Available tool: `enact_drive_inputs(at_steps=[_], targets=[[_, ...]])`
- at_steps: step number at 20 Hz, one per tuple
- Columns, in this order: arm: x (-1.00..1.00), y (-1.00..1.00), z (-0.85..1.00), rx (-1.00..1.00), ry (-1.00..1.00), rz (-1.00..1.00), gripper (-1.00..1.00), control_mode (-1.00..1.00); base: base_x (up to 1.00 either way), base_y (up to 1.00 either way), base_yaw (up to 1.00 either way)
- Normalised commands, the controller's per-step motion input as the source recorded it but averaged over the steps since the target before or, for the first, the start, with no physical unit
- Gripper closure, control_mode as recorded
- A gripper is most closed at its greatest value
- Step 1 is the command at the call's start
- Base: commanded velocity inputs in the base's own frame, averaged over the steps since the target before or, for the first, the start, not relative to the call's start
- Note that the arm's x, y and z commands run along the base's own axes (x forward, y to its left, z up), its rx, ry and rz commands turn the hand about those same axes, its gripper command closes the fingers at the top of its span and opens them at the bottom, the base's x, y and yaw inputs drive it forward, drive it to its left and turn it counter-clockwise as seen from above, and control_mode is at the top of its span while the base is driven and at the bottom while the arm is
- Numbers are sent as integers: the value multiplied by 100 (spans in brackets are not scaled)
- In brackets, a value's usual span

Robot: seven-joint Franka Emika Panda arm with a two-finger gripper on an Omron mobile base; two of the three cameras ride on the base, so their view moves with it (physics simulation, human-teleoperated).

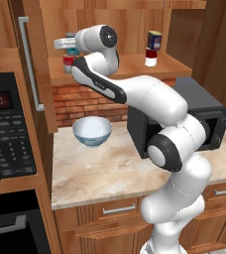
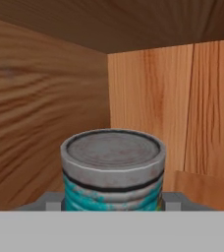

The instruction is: Stack two cans on top of the other two cans in the cabinet.

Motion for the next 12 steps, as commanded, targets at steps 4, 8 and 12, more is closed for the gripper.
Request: enact_drive_inputs(at_steps=[4,8,12], targets=[[0,0,0,0,0,0,-100,-100,0,0,0],[0,0,0,0,0,0,-100,-100,0,0,0],[-1,0,0,0,0,0,-100,-100,0,0,0]])
